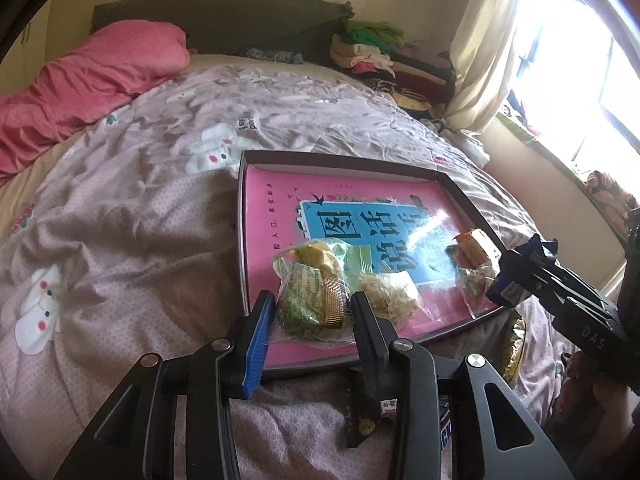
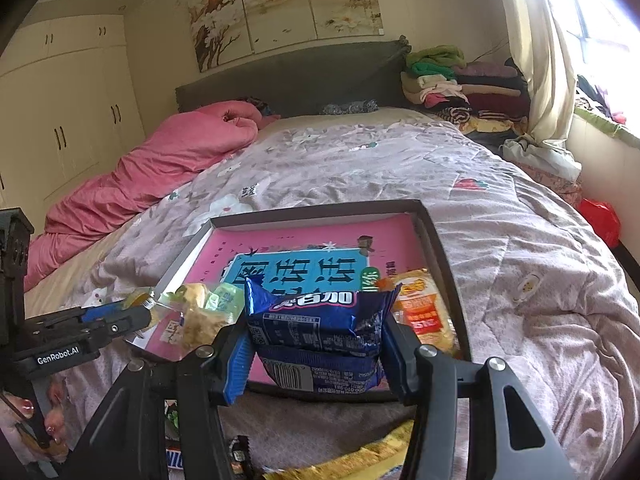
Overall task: Organize snacks
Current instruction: 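Carry the cracker packet and blue packet over the pink tray with both tools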
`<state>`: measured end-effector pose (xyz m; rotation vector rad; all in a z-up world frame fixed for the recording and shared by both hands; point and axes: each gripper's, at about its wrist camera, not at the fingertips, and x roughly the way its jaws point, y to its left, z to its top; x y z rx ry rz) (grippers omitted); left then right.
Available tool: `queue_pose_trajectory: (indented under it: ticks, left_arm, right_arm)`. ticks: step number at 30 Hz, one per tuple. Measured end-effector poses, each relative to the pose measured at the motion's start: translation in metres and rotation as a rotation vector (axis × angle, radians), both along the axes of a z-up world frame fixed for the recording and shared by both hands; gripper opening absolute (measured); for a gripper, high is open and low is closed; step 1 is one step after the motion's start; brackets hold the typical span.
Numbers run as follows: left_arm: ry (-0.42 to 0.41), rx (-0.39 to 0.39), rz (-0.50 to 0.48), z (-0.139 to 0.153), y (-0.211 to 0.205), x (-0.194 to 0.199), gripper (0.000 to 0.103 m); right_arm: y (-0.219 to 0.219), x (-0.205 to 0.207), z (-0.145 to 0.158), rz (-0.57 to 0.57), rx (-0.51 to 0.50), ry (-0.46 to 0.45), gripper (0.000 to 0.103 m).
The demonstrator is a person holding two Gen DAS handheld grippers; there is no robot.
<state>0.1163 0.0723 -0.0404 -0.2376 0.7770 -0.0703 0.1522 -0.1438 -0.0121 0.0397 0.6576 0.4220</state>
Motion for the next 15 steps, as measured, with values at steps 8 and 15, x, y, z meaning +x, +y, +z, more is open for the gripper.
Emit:
queue_pose_trajectory:
  ticks: [8,15]
  left_arm:
    - [0.01,-0.01,-0.005,-0.004,0.002,0.002,0.04]
    - [0.031,-0.008,-0.02,-0.01,-0.002,0.006,0.04]
  right_arm:
    - [0.017,0.005,-0.004,0.017,0.0,0.008,0.055]
    - [0.028,0.011,-0.008,0.031,0.009,0.026,0.055]
